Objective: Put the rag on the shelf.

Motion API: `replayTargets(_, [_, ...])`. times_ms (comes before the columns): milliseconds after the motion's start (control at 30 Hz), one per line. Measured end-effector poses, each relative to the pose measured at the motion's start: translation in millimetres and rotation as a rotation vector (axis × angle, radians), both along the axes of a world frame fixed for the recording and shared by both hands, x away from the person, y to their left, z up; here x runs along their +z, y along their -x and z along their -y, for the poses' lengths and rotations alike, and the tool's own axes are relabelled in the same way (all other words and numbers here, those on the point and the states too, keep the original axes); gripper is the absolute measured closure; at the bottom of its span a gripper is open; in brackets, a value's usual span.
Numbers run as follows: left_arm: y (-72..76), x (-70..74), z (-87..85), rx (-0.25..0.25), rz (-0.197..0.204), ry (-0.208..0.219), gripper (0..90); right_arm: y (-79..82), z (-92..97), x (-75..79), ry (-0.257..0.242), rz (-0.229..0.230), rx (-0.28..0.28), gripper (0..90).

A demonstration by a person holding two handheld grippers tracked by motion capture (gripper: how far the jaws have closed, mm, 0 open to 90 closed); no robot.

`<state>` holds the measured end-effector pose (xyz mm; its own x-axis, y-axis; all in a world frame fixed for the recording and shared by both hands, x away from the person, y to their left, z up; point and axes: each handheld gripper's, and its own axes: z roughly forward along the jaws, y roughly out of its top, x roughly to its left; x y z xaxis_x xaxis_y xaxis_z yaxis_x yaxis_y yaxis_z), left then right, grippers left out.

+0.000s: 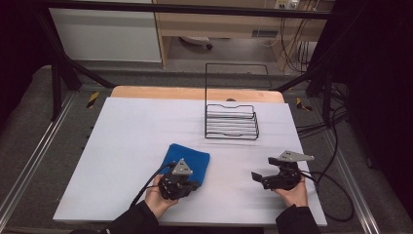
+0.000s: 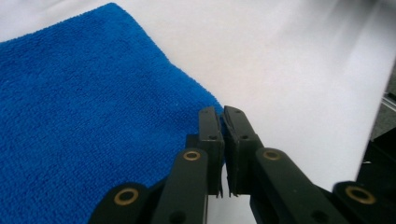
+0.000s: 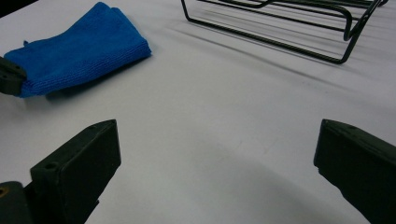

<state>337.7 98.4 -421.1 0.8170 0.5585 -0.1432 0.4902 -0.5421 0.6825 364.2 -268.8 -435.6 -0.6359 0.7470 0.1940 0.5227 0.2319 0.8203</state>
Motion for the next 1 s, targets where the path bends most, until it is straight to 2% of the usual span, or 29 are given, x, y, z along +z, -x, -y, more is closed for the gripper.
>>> replayTargets(100, [3.6, -0.6, 6.2, -0.015, -0.004, 0.012, 85.7, -0.1, -0.2, -0.2, 0.0, 0.0, 0.0, 1.3])
replayTargets(233, [3.5, -6.0, 11.7, -0.03, -0.004, -0.004, 84.4, -0.1, -0.4, -0.4, 0.0, 0.0, 0.001, 1.3])
replayTargets(333, [1.8, -9.7, 10.4, -0.037, -0.023, 0.002, 70.7, 0.0, -1.1, -0.7, 0.002, -0.008, 0.002, 1.4])
replayTargets(367, [2.0, -9.1, 9.3, -0.035, -0.017, 0.002, 70.7, 0.0, -1.1, -0.7, 0.002, -0.008, 0.002, 1.4])
replayTargets(433, [3.0, -4.2, 5.0, -0.024, 0.027, -0.002, 60.8, -0.2, -1.3, -0.9, 0.001, -0.009, 0.003, 1.4])
replayTargets(500, [1.8, 4.1, -3.7, -0.003, 0.06, 0.001, 53.9, -0.3, -1.9, -1.1, 0.001, -0.011, 0.0, 1.5])
replayTargets(533, [0.1, 8.2, -9.5, 0.016, 0.068, 0.009, 47.2, -0.2, -2.7, -1.2, 0.002, -0.011, 0.001, 1.5])
replayTargets(567, [-2.4, 11.7, -16.1, 0.031, 0.064, 0.017, 47.2, -0.2, -2.7, -1.2, 0.002, -0.011, 0.001, 1.5])
replayTargets(667, [-10.2, 16.7, -39.2, 0.095, 0.052, 0.032, 39.7, -0.1, -5.4, -1.7, 0.005, -0.014, 0.005, 1.6])
replayTargets(867, [-20.4, 2.9, -83.4, 0.21, 0.004, -0.023, 37.2, -0.4, -11.1, -1.5, 0.008, -0.028, 0.0, 1.9])
replayTargets(933, [-22.1, -3.0, -93.1, 0.236, 0.0, -0.051, 37.1, -0.3, -14.8, -1.0, 0.008, -0.031, -0.002, 2.1])
replayTargets(1000, [-23.6, -8.4, -98.6, 0.251, -0.018, -0.054, 37.3, -0.5, -18.8, -0.4, 0.01, -0.031, -0.002, 2.6])
